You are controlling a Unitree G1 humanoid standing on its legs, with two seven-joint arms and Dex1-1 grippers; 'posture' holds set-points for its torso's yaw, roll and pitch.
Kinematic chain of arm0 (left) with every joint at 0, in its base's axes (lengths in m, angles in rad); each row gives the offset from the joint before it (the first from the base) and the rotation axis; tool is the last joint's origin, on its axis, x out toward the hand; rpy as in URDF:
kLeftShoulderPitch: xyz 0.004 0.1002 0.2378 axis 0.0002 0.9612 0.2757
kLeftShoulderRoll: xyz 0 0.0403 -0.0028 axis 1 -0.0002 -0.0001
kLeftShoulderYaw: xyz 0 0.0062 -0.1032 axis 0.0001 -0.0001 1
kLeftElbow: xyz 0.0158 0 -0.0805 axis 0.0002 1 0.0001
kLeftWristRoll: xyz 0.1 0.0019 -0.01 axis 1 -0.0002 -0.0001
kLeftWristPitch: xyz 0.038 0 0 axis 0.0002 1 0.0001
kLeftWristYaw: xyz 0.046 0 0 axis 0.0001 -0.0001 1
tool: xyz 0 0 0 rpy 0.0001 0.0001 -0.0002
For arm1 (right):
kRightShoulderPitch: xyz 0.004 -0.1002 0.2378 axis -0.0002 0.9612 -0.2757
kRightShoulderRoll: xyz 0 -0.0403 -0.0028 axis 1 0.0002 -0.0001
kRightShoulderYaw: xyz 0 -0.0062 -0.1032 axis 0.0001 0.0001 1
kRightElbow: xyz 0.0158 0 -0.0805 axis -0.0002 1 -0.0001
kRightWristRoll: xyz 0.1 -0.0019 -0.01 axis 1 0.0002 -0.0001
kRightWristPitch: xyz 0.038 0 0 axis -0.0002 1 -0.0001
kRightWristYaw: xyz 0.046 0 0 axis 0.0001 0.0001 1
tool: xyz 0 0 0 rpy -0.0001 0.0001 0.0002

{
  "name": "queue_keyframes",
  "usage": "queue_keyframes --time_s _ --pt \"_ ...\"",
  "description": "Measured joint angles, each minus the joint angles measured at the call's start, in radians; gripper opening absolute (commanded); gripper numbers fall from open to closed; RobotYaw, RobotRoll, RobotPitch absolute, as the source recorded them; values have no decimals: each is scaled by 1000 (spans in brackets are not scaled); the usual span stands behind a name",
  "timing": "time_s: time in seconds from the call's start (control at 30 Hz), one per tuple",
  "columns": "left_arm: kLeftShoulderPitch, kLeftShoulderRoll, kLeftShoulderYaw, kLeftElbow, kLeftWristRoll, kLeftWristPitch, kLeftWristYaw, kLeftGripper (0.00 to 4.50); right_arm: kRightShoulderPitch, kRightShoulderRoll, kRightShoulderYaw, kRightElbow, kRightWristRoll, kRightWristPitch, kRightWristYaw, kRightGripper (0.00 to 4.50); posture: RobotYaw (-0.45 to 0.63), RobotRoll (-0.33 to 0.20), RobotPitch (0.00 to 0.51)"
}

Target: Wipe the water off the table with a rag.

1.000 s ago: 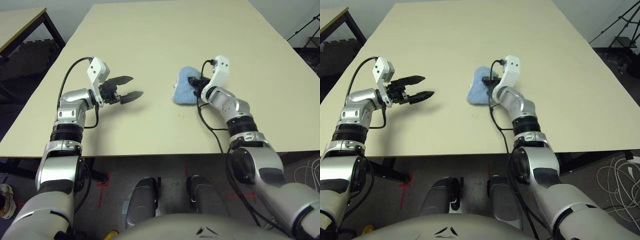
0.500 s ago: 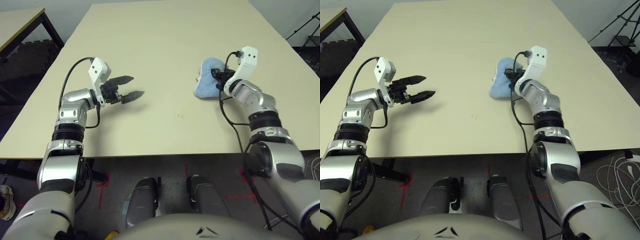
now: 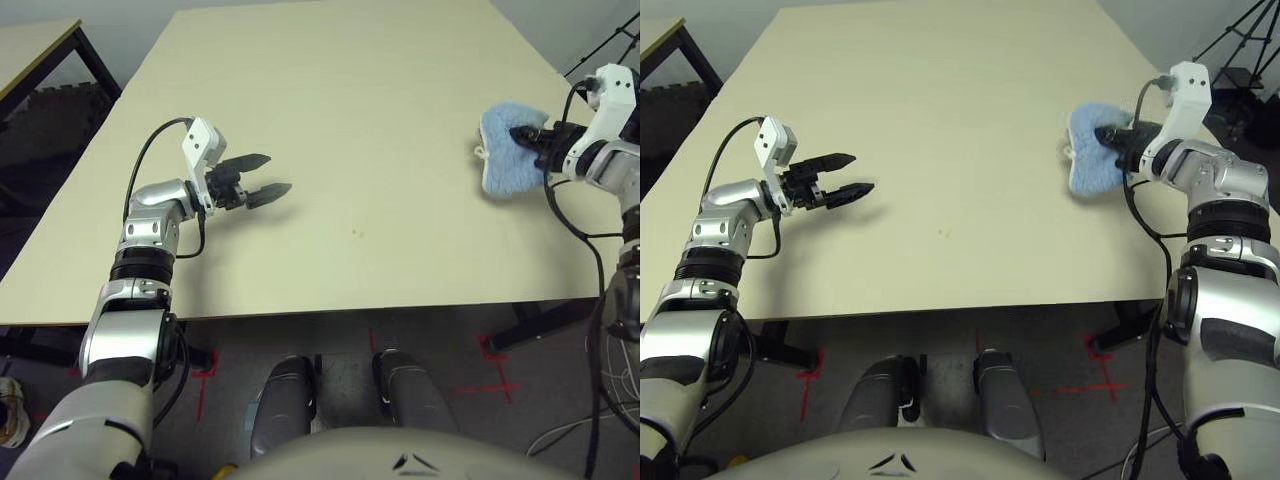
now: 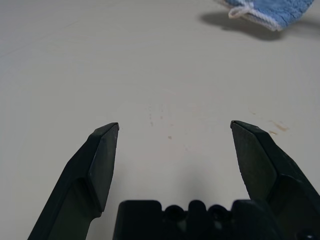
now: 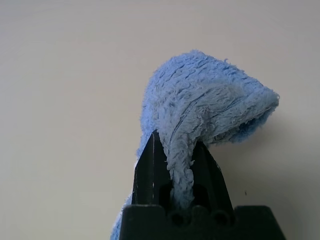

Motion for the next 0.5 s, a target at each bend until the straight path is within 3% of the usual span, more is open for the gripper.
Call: queue_keyframes --time_s 0.2,0.33,0.37,0.43,0.5 --pt "-9 0 0 0 0 0 0 4500 0 35 25 75 -55 -87 5 16 -168 0 95" --pt "-8 2 0 -2 0 0 0 4500 0 39 73 149 -146 -234 -80 16 -164 0 94" --pt "-8 2 0 -3 0 1 0 4500 1 39 88 164 -174 -277 -110 732 -164 0 94" --pt "-7 3 0 -5 0 1 0 4500 1 38 107 191 -215 -339 -158 1234 -159 0 98" --pt "-4 3 0 -7 0 2 0 4500 2 38 110 209 -236 -385 -197 2019 -160 0 99"
